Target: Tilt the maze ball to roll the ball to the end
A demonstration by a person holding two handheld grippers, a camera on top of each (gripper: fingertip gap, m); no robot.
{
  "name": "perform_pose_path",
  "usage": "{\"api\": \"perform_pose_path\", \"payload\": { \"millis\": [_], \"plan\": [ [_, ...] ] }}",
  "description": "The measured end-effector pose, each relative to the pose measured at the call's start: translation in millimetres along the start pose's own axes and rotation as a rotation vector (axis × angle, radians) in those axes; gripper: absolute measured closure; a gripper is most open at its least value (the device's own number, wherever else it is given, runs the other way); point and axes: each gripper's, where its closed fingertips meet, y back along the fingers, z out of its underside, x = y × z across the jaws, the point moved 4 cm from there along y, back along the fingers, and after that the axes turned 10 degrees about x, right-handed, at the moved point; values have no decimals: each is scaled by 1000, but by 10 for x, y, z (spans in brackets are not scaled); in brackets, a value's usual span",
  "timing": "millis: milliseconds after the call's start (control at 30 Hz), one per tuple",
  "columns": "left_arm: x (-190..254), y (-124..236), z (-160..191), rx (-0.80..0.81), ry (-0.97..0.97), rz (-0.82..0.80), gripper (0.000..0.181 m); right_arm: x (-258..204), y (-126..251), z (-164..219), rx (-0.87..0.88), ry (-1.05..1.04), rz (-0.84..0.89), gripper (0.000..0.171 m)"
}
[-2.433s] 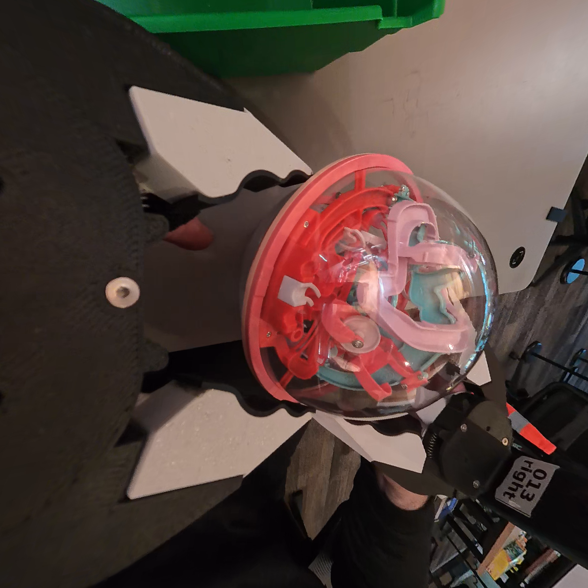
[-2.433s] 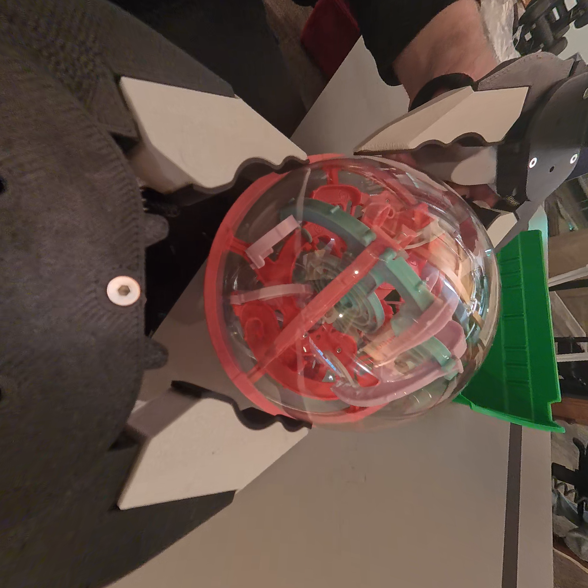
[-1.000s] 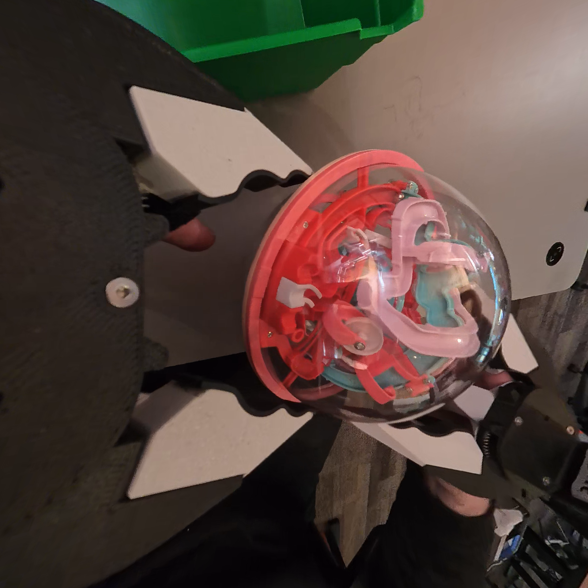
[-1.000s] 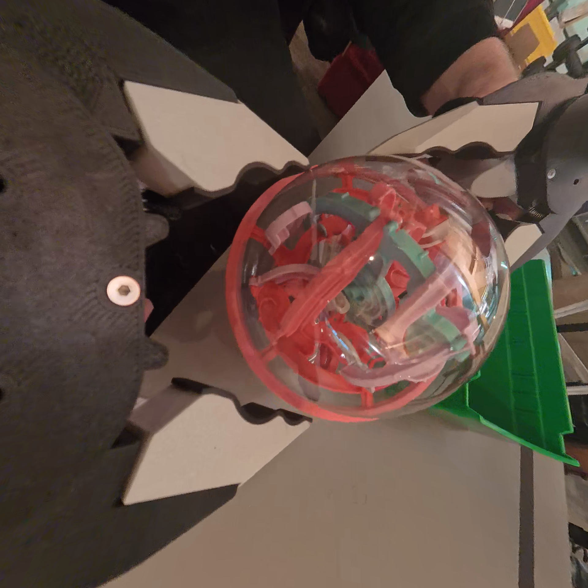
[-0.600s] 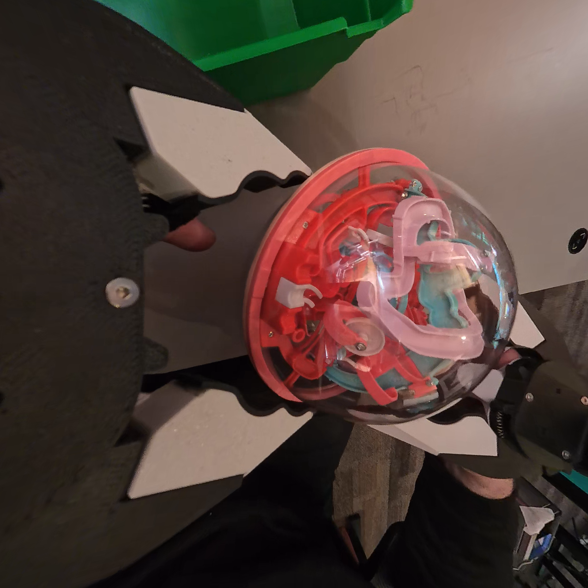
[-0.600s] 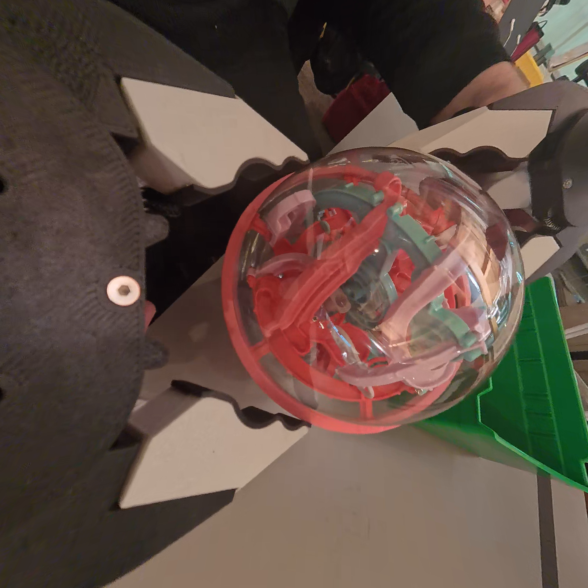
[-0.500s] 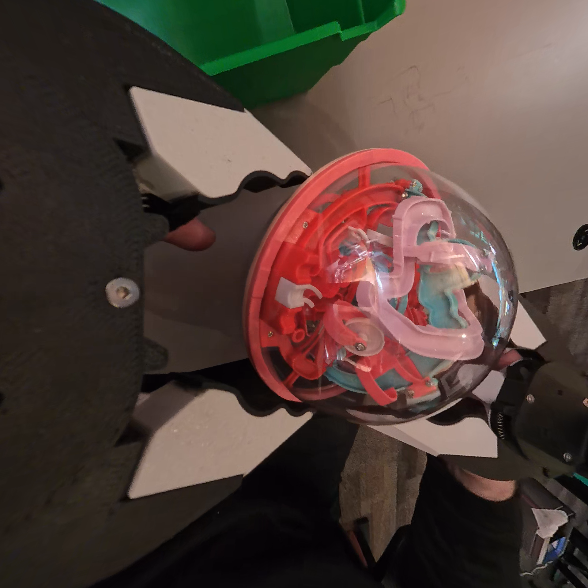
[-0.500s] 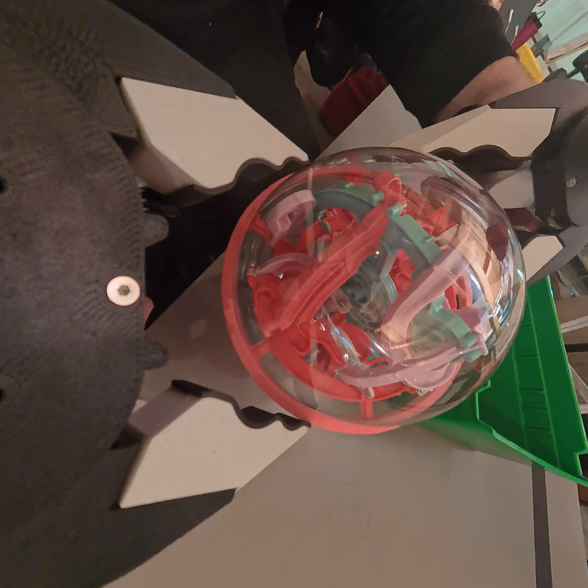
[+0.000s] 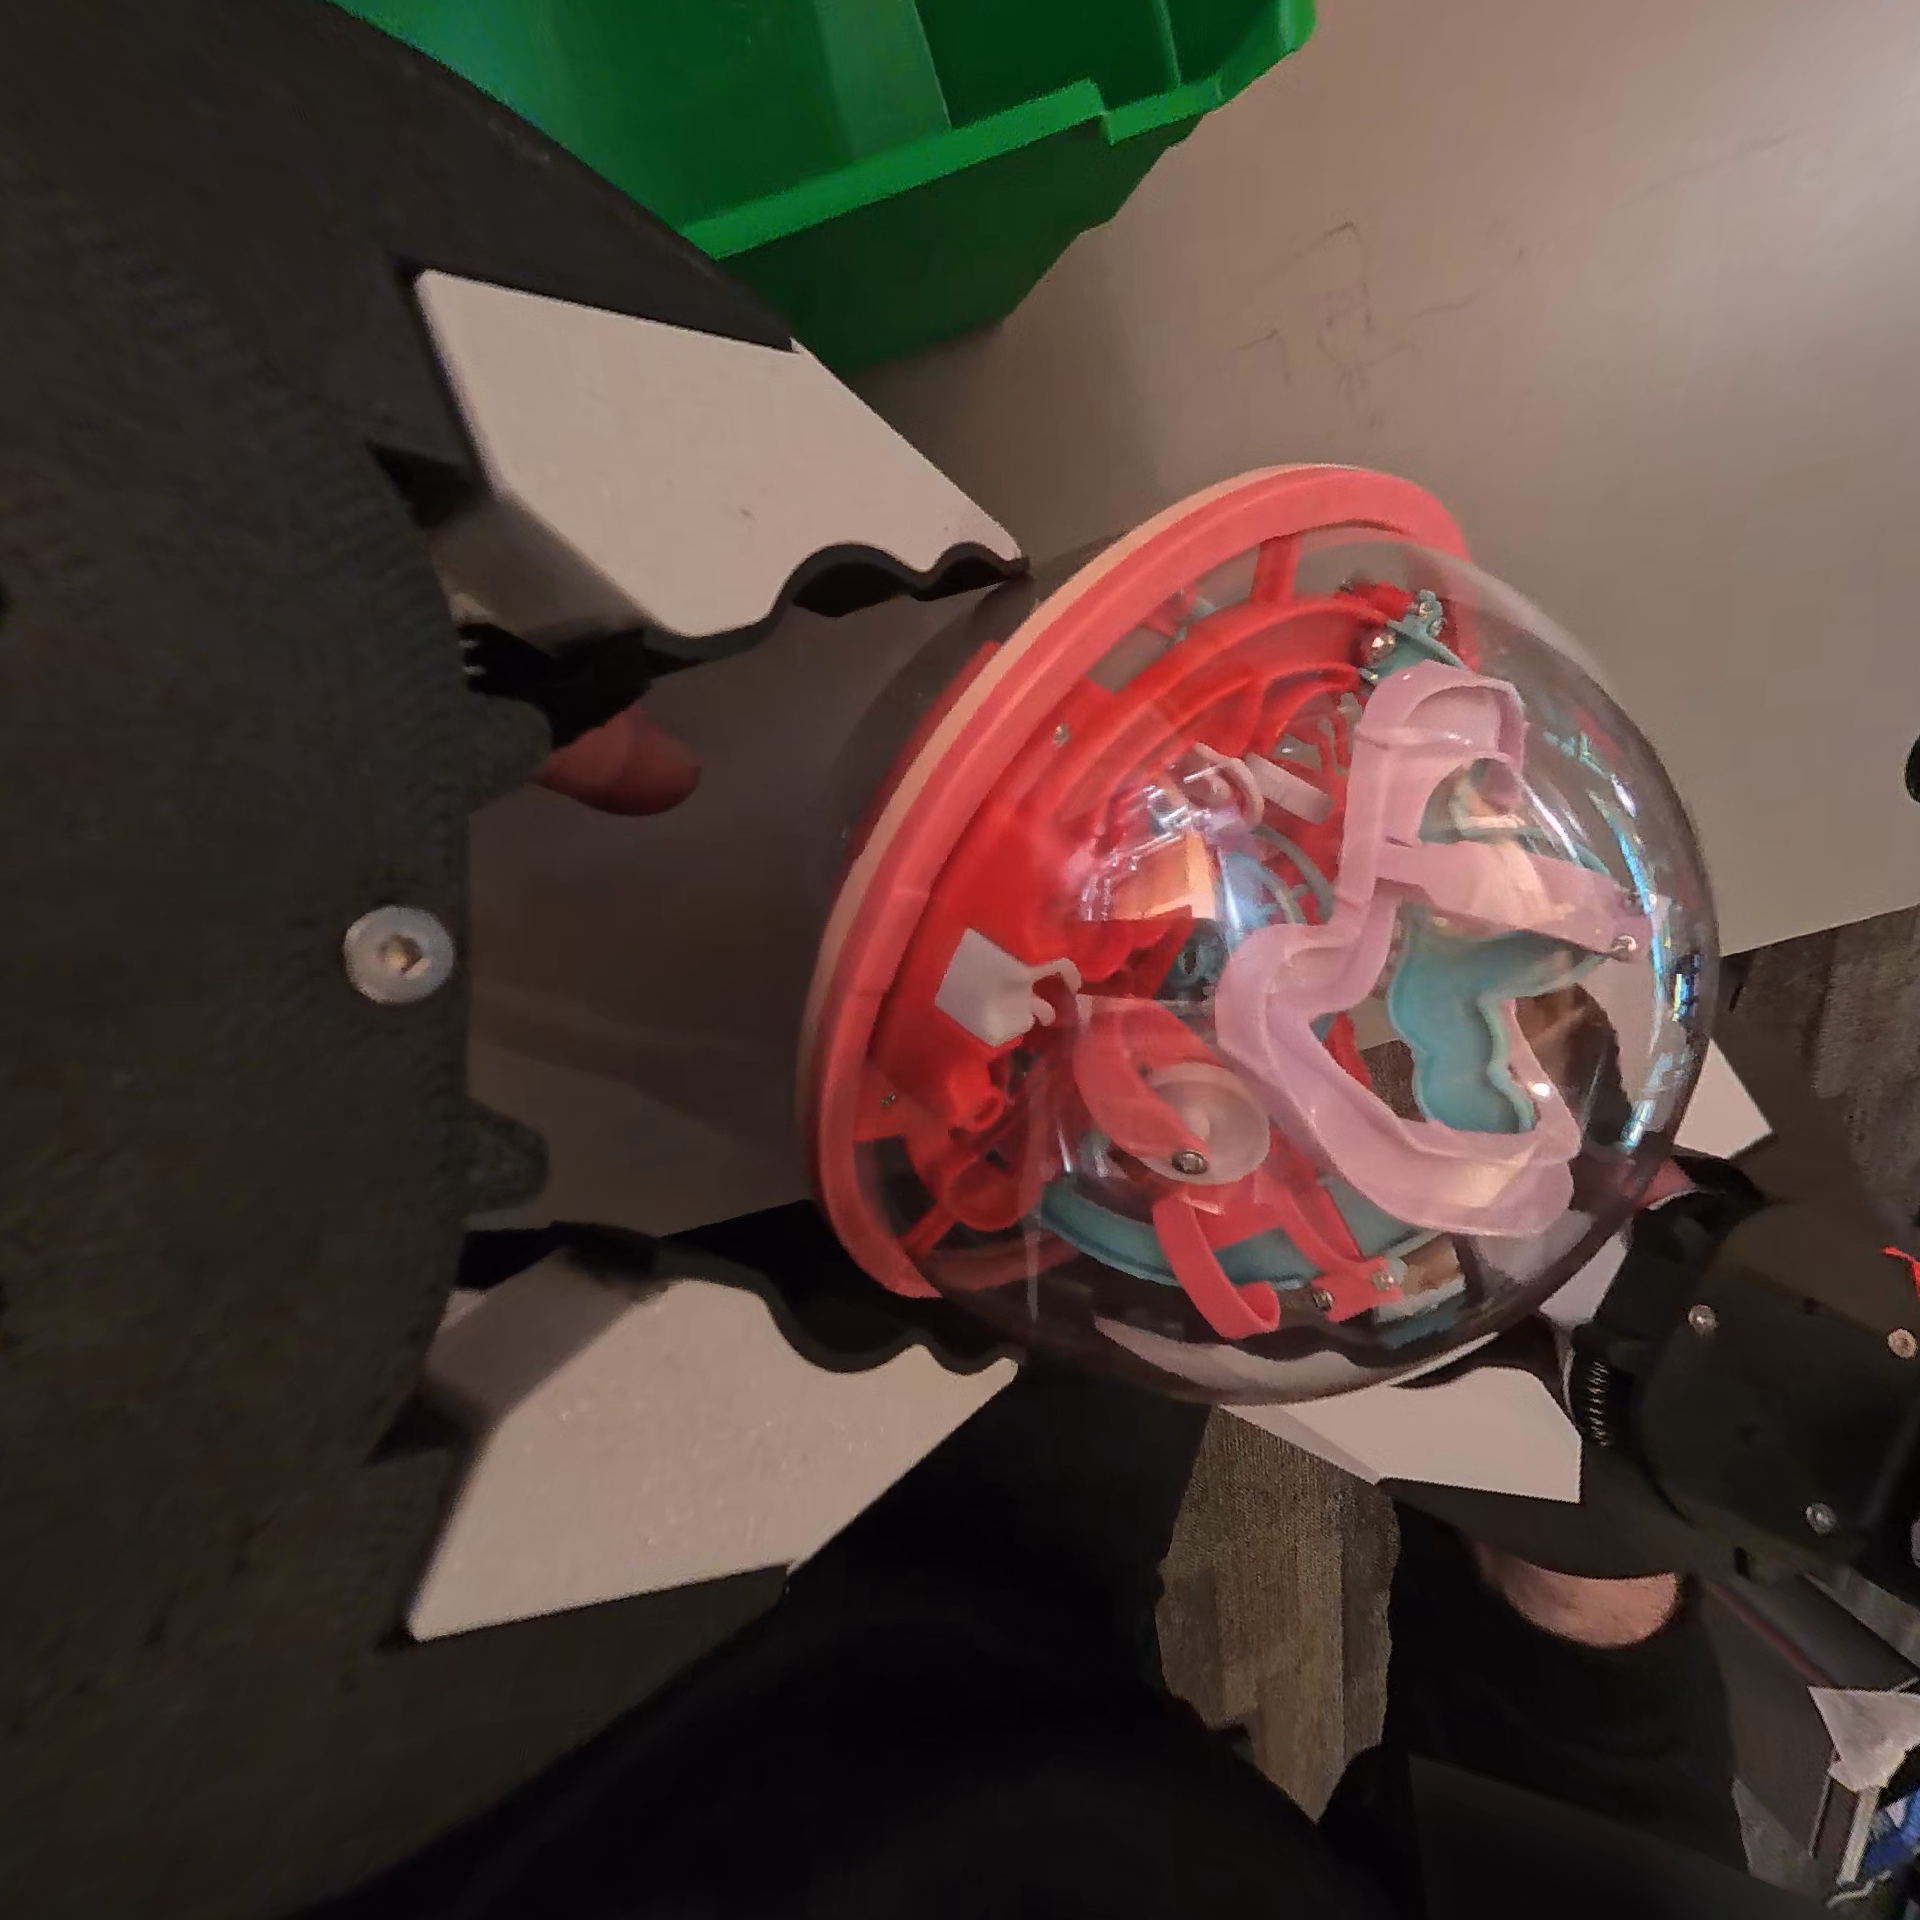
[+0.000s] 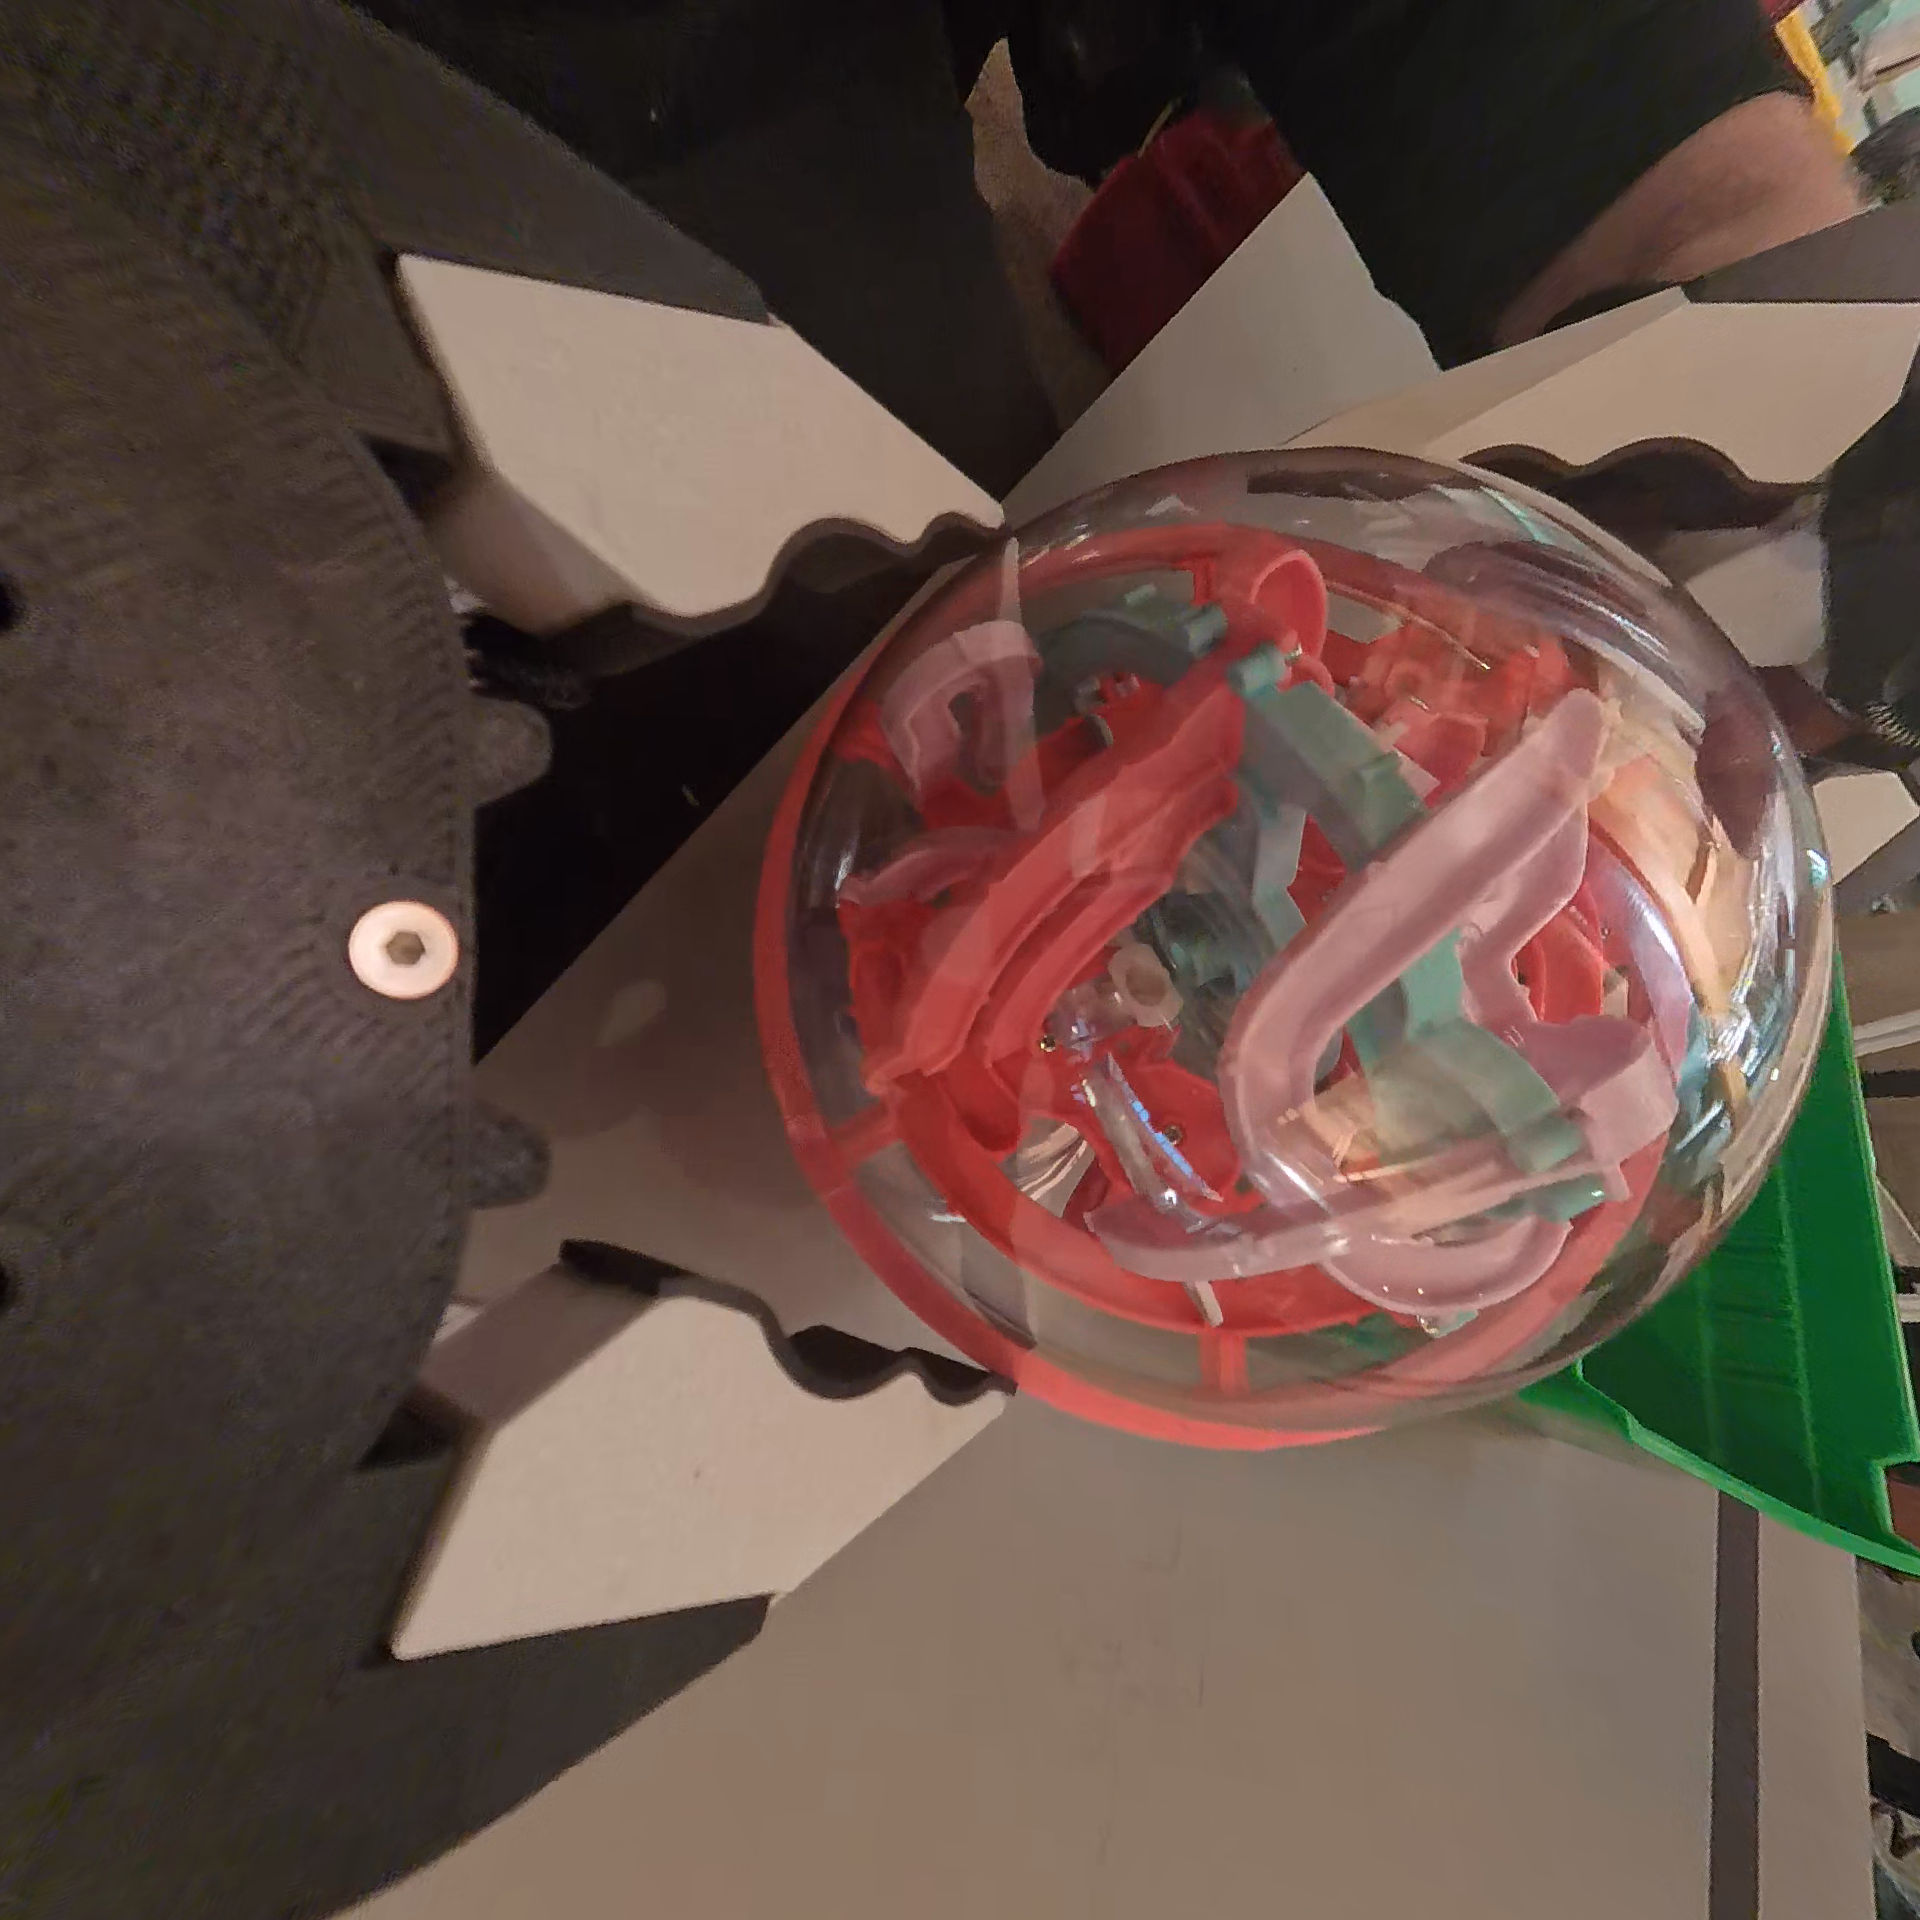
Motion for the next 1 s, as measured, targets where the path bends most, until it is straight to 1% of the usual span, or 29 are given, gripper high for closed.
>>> {"api": "perform_pose_path", "payload": {
  "millis": [433,1000],
  "plan": [
    [-31,17,13,29,60,31,47,-1,-24,-16,25,-50,-6,27],
    [-6,13,8,14,1,-6,48,11,-23,8,35,-8,-14,27]
  ]
}}
